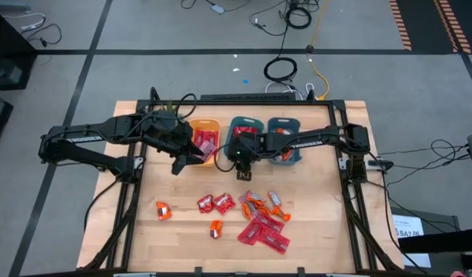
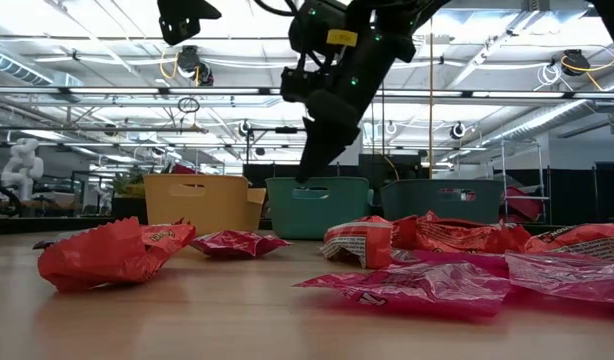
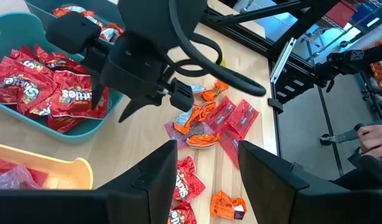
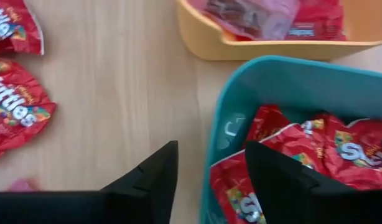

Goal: Sort candy
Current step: Adjust the green bin

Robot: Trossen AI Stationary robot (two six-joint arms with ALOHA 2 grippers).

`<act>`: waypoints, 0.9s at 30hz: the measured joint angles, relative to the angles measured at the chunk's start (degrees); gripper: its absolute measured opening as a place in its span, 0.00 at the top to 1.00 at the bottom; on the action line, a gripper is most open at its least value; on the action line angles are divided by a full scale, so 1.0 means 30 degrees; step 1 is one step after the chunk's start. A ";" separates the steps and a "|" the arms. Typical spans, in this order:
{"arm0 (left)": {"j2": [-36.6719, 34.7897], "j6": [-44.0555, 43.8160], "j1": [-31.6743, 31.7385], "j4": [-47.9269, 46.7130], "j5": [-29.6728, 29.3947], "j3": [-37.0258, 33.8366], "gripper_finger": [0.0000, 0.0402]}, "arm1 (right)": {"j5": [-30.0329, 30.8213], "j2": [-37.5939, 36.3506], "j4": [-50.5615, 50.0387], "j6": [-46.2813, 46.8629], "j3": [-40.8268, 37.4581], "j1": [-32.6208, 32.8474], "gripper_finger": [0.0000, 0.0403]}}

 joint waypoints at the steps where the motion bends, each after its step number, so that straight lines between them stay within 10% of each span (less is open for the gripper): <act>1: -0.0001 -0.0006 -0.0002 0.0000 0.0000 -0.0001 0.55 | -0.0043 0.0005 -0.0014 -0.0084 0.0000 -0.0021 0.57; 18: 0.0000 -0.0022 -0.0006 -0.0022 0.0007 -0.0002 0.55 | -0.0036 0.0750 -0.1785 -0.2111 0.0000 -0.0037 0.98; 27: 0.0000 -0.0029 -0.0006 -0.0020 0.0007 -0.0002 0.55 | -0.0088 0.0736 -0.2922 -0.3717 0.0015 0.0246 0.99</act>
